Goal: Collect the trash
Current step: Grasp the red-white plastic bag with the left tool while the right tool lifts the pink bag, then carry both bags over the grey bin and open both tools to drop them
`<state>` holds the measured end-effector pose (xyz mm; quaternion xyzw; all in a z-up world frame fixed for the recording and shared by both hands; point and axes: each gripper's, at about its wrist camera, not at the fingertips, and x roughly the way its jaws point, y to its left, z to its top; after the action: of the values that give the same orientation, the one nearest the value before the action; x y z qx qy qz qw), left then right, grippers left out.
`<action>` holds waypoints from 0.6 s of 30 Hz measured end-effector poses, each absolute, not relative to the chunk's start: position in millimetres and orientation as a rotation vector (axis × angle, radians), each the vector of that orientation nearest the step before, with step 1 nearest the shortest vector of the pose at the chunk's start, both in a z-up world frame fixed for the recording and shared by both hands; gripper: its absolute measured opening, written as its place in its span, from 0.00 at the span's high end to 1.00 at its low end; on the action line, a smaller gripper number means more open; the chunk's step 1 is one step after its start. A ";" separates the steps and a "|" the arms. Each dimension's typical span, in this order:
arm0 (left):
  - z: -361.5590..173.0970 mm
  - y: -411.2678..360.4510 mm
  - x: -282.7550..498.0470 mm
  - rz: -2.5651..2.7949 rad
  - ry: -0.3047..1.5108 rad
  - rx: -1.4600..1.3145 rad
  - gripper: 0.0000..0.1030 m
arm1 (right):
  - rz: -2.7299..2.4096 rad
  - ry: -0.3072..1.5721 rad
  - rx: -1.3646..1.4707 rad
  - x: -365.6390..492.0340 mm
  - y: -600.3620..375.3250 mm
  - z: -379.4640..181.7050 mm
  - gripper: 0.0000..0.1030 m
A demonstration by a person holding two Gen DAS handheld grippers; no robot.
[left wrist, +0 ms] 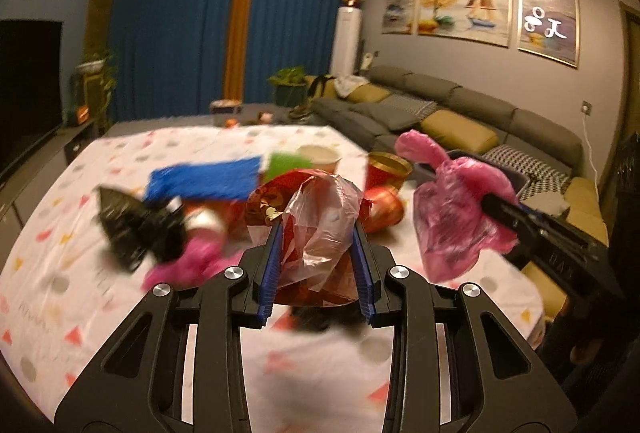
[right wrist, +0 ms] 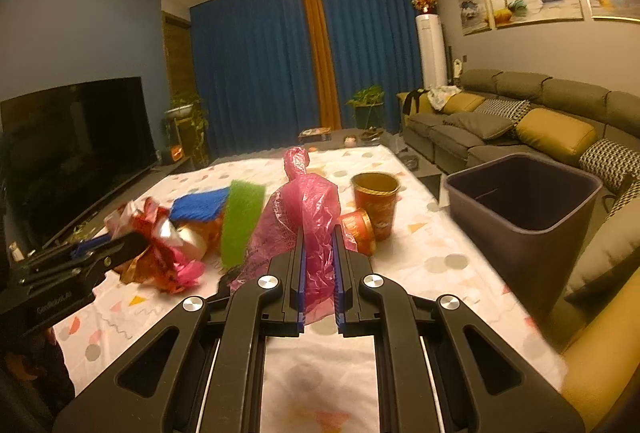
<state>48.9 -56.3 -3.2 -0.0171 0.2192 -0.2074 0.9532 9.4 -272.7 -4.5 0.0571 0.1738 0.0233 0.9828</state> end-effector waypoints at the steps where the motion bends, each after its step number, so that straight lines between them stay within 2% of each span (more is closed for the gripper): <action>1: -0.2 -63.0 51.8 -0.432 0.438 -0.032 0.69 | 0.036 0.342 0.114 9.0 -276.4 -2.8 0.88; 18: 40.7 -225.9 110.4 -0.639 0.345 0.017 0.69 | -0.318 0.206 0.127 17.4 -398.7 29.4 0.88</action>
<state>110.4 -225.9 40.7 0.0085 0.1685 -0.3124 0.9348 17.4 -398.7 29.4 0.0629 0.1022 -0.1579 0.9801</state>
